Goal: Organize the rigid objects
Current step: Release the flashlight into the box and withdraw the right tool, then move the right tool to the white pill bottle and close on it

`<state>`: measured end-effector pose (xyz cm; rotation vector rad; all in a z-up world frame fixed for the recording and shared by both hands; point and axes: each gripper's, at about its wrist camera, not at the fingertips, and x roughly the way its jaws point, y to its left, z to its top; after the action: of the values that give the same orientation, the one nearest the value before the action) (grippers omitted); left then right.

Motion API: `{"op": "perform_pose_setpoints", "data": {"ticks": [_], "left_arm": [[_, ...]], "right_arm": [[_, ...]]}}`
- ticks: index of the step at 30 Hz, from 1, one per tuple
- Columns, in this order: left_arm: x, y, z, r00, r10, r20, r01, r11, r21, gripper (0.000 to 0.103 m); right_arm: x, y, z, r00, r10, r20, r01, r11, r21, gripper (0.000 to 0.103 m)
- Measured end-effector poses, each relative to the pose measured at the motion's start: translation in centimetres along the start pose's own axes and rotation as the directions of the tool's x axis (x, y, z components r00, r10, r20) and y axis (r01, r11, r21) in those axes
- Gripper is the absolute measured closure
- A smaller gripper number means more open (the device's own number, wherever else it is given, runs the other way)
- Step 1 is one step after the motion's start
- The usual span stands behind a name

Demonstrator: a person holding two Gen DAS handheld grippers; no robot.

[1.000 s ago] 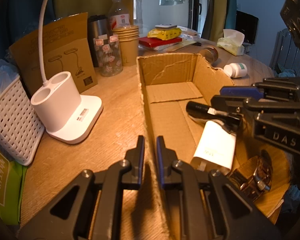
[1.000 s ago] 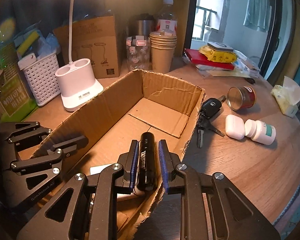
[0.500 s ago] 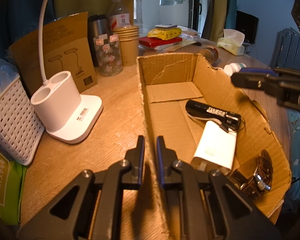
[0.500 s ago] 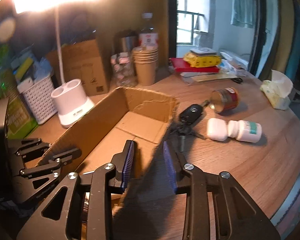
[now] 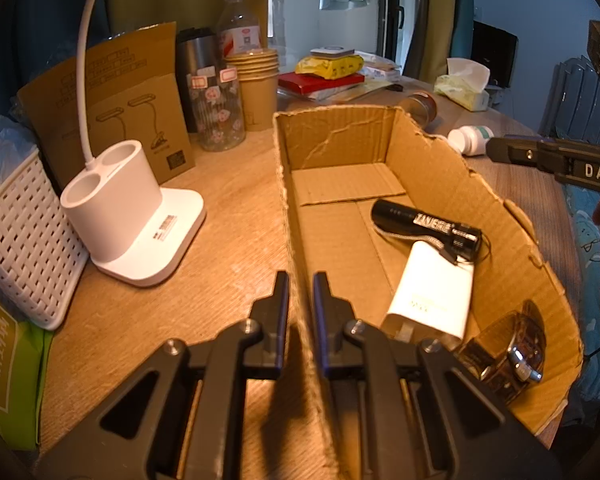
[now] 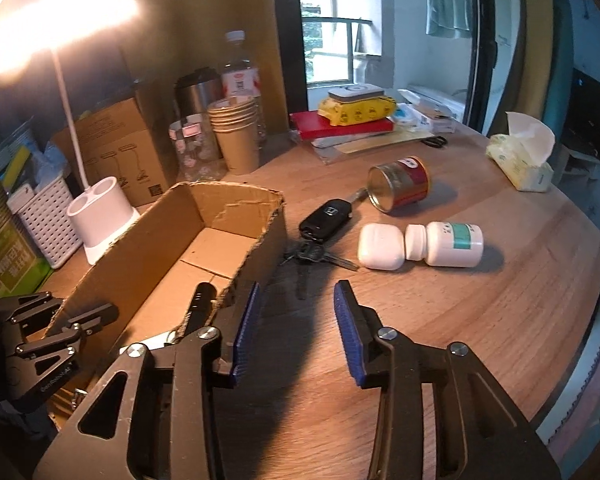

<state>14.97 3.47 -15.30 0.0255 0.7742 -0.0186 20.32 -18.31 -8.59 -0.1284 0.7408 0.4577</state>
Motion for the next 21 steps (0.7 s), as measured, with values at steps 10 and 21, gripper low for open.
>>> {"op": "perform_pose_setpoints", "data": {"ticks": [10, 21], "left_arm": [[0.0, 0.0, -0.1, 1.0, 0.001, 0.0, -0.001, 1.0, 0.0, 0.09], [0.0, 0.0, -0.1, 1.0, 0.001, -0.001, -0.001, 1.0, -0.001, 0.09]], "right_arm": [[1.0, -2.9, -0.1, 0.997, -0.076, -0.01, 0.076, 0.996, 0.036, 0.051], [2.7, -7.2, 0.3, 0.987, -0.159, 0.0, 0.158, 0.983, 0.096, 0.033]]}}
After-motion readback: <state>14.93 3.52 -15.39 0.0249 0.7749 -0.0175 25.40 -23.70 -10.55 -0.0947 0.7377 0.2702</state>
